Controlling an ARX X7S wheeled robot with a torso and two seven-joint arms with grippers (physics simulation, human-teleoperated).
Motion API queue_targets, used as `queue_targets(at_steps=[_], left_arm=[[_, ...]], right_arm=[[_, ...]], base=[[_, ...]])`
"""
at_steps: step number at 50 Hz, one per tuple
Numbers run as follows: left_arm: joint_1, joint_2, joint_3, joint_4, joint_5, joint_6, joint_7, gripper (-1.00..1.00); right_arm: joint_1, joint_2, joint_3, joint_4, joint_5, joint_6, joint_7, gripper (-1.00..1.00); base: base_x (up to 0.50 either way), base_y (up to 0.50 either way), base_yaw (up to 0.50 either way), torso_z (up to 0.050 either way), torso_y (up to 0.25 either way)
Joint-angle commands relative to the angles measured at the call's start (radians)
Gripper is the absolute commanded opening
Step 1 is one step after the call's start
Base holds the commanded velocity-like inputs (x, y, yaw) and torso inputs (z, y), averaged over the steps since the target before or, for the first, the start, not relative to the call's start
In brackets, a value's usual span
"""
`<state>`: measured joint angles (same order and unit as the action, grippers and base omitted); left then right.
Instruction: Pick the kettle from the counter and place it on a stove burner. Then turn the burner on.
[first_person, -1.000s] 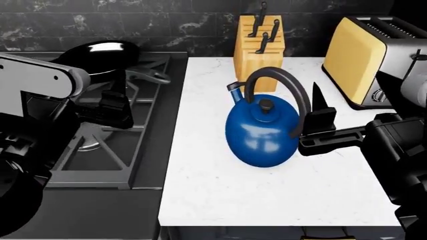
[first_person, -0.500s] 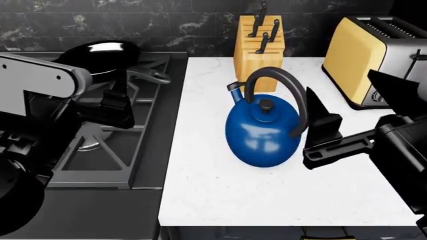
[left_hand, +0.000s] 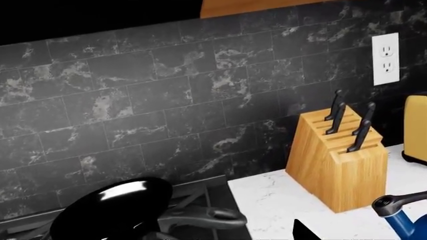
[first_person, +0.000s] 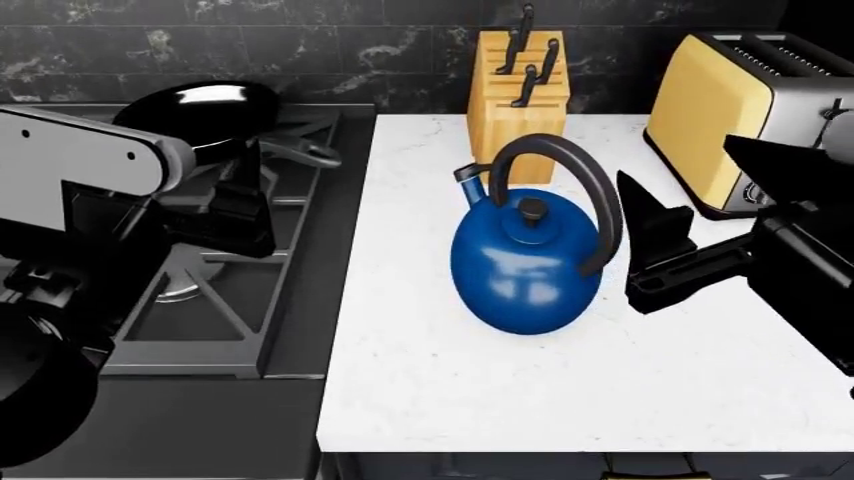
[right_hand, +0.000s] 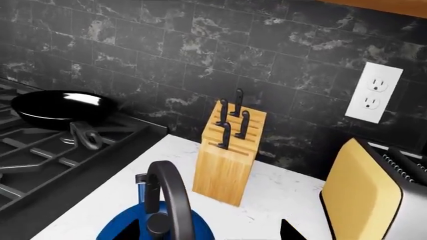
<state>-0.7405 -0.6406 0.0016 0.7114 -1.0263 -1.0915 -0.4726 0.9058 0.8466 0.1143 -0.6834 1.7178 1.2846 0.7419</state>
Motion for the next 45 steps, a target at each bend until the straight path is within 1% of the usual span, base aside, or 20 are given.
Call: queue_targets(at_steps=[1, 7, 15, 25, 32, 45], left_arm=[[0.008, -0.005, 0.003, 0.0, 0.003, 0.007, 0.0, 1.0], [0.01, -0.005, 0.012, -0.005, 0.011, 0.013, 0.004, 1.0], [0.013, -0.006, 0.02, -0.009, 0.018, 0.02, 0.006, 1.0], [0.017, -0.004, 0.02, -0.005, 0.017, 0.026, -0.002, 1.0], [0.033, -0.009, 0.017, -0.005, 0.021, 0.036, 0.001, 1.0], [0.022, -0.008, 0.039, -0.026, 0.041, 0.048, 0.012, 1.0]], right_arm=[[0.051, -0.033, -0.064, 0.063, -0.102, 0.039, -0.117, 1.0], [0.088, -0.057, -0.12, 0.094, -0.168, 0.052, -0.188, 1.0], [0.081, -0.064, -0.159, 0.114, -0.254, 0.039, -0.301, 1.0], [0.084, -0.068, -0.201, 0.16, -0.34, 0.012, -0.381, 1.0], [0.116, -0.086, -0.24, 0.192, -0.375, 0.008, -0.406, 1.0], [0.147, -0.114, -0.338, 0.251, -0.492, -0.036, -0.507, 1.0]], base=[[0.0, 0.0, 0.0, 0.0, 0.0], [0.0, 0.0, 0.0, 0.0, 0.0], [0.0, 0.0, 0.0, 0.0, 0.0], [0.0, 0.0, 0.0, 0.0, 0.0], [0.0, 0.0, 0.0, 0.0, 0.0], [0.0, 0.0, 0.0, 0.0, 0.0]])
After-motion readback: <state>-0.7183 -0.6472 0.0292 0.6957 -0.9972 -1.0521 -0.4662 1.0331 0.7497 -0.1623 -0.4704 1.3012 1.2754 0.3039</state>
